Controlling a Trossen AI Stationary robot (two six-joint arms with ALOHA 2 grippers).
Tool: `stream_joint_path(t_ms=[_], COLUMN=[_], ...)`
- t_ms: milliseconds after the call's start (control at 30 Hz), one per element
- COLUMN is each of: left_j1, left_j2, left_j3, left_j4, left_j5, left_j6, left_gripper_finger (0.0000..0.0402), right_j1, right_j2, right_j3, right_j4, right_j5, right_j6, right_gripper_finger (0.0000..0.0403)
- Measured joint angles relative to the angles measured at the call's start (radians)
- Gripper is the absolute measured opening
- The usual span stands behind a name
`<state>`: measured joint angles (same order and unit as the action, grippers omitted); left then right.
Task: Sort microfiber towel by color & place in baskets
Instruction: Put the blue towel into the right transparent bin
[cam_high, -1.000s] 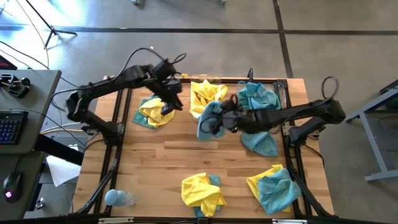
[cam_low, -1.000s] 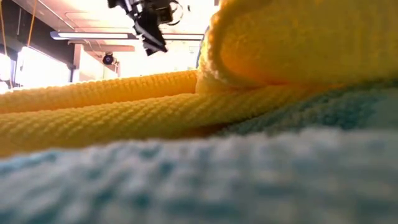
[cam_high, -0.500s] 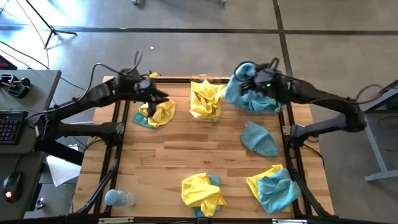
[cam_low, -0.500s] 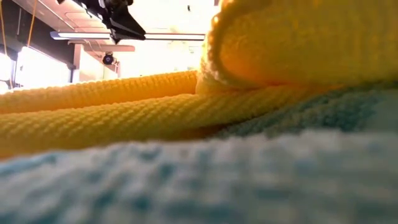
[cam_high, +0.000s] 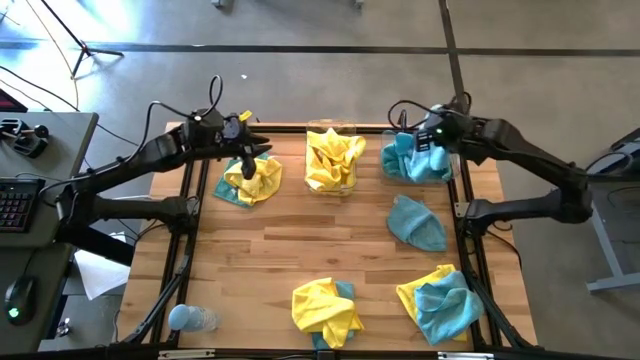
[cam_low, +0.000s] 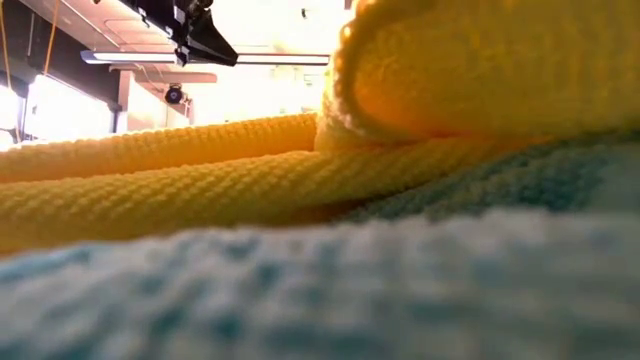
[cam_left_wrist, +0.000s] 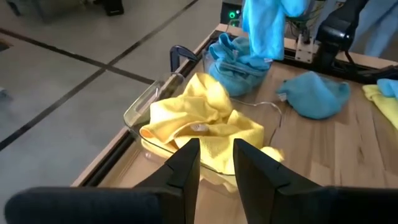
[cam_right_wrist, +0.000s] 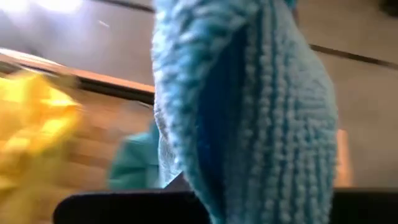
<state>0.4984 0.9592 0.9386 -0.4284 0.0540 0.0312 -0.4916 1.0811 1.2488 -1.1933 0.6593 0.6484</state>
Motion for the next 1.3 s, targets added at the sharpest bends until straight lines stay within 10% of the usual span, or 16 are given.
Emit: stream_joint_path(t_ms=[500,967,1300], left_j1=[0.000,0.000,0.000], left_j2=[0.014,0.014,0.014], left_j3=[0.000,0.000,0.000], left_j4=[0.009,-0.032,-0.031], left_j5=[-0.041,-0.040,-0.040], left_j6=[-0.031,-0.076,-0.081], left_gripper_finger=[0.0082,0.0082,0.0082], right_j1=[-0.083,-0.278,-0.273], right_j2=[0.335,0.379,0.361], right_j3=[-0.001,-0.001,-0.001], right_j4=[-0.024,0.001,-0.088], right_j5=[-0.278,-0.417,-0.422], right_j6=[-0.076,-0.028,0.006], right_gripper_finger=[0.0000,0.0003,0.0094])
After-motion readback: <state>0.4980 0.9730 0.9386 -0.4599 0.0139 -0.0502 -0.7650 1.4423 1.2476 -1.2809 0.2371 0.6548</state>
